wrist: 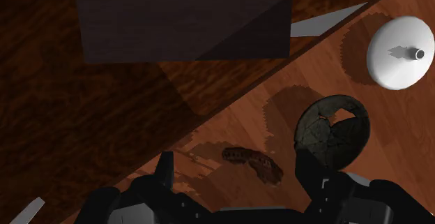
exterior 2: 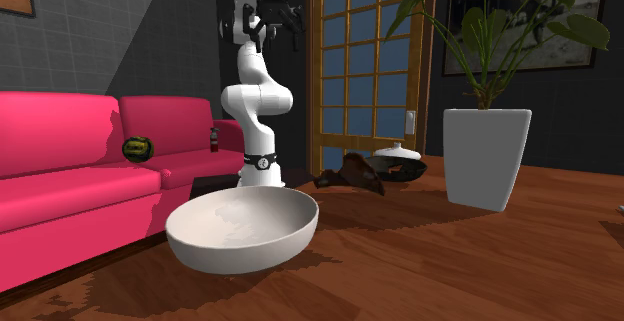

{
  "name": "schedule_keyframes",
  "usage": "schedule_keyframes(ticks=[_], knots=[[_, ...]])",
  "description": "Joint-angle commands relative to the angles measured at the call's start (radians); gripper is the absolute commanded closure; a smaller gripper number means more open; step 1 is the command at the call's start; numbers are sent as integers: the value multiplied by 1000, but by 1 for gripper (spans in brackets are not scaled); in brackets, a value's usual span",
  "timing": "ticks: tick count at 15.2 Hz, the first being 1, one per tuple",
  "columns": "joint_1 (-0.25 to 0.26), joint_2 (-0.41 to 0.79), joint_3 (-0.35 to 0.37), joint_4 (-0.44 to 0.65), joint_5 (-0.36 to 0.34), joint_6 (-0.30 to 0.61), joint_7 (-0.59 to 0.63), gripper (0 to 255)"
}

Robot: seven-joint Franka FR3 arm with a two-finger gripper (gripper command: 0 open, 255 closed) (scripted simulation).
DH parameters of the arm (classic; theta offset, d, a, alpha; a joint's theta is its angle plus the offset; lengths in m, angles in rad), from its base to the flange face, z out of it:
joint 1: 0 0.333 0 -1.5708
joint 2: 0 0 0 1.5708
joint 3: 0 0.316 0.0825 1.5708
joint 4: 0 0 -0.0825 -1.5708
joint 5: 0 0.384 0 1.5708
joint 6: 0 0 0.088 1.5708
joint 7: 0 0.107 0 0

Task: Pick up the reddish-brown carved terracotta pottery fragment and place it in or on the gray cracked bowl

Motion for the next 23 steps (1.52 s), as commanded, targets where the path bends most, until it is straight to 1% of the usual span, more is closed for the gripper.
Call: schedule_keyframes(ticks=[1,7,13,18,23], knots=[[0,0,0,0,0,0,0,0],[84,167,-49,-32,-7,174,-234,0],[167,360,-79,-19,9,327,-464,0],[230,527,-83,19,37,433,-651,0],[282,690,-66,73,69,519,-830,0]])
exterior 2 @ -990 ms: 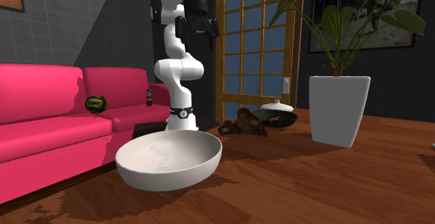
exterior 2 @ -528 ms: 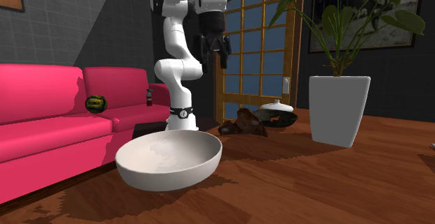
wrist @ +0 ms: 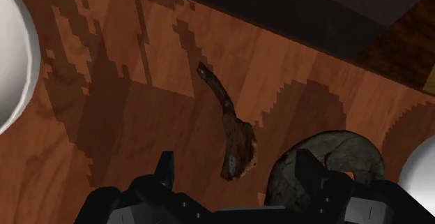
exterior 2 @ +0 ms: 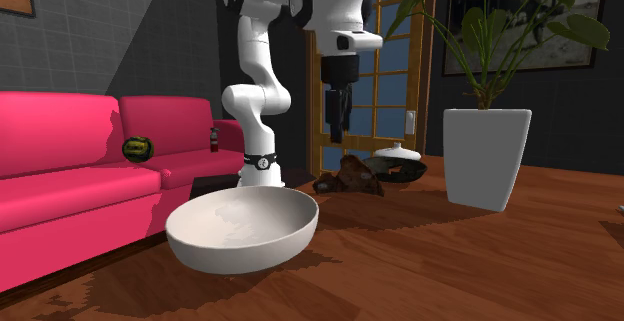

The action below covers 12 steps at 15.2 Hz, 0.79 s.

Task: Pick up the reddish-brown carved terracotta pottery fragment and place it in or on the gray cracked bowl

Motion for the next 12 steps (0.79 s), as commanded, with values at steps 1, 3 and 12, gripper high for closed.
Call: schedule_keyframes(ticks=[1,3,12], knots=[[19,65,10,25,12,32,-74,0],[22,80,14,20,16,50,-87,0],[28,115,20,-34,30,139,-95,0]])
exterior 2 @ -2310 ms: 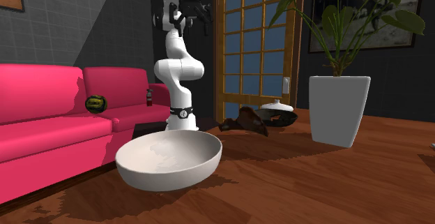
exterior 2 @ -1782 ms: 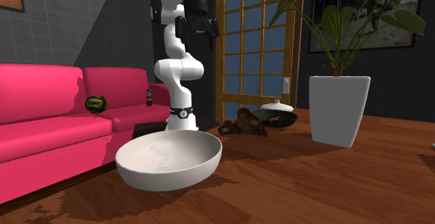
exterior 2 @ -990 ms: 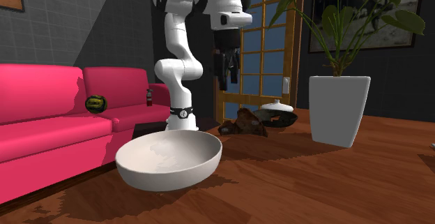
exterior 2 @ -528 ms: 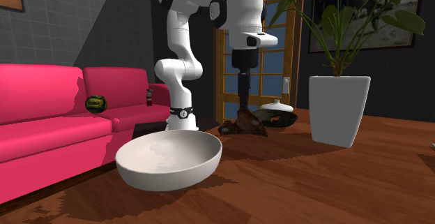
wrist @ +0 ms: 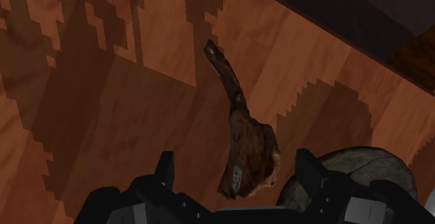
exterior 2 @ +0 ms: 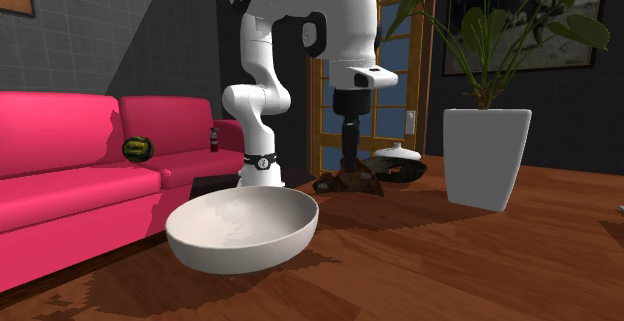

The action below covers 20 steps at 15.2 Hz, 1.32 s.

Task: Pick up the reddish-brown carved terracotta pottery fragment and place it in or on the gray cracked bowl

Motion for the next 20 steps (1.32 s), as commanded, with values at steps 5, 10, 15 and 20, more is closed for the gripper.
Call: schedule_keyframes(ticks=[5,10,15,20], knots=[[0,2,0,-1,1,3,0,0],[0,2,0,-1,1,3,0,255],[0,2,0,-1,1,3,0,255],[0,-36,0,29,-10,-63,13,255]])
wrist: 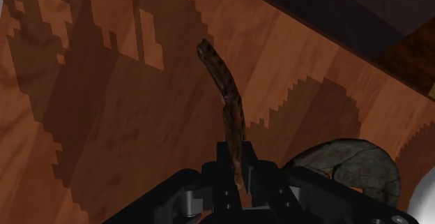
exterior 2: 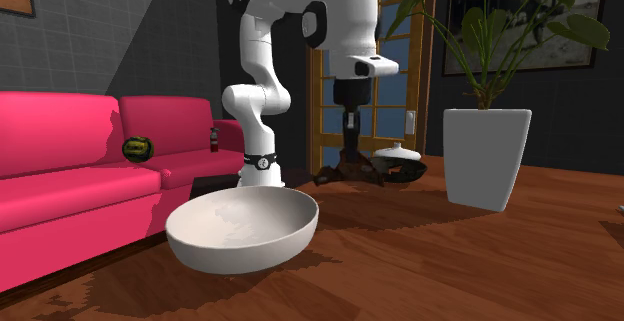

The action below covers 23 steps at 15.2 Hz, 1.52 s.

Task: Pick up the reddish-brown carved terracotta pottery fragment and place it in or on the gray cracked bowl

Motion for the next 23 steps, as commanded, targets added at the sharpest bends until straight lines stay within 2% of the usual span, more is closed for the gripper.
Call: schedule_keyframes(ticks=[1,18,23], knots=[[0,-16,0,13,-4,-29,6,255],[-2,-99,0,153,-26,-250,41,255],[54,-120,69,153,-2,-254,159,255]])
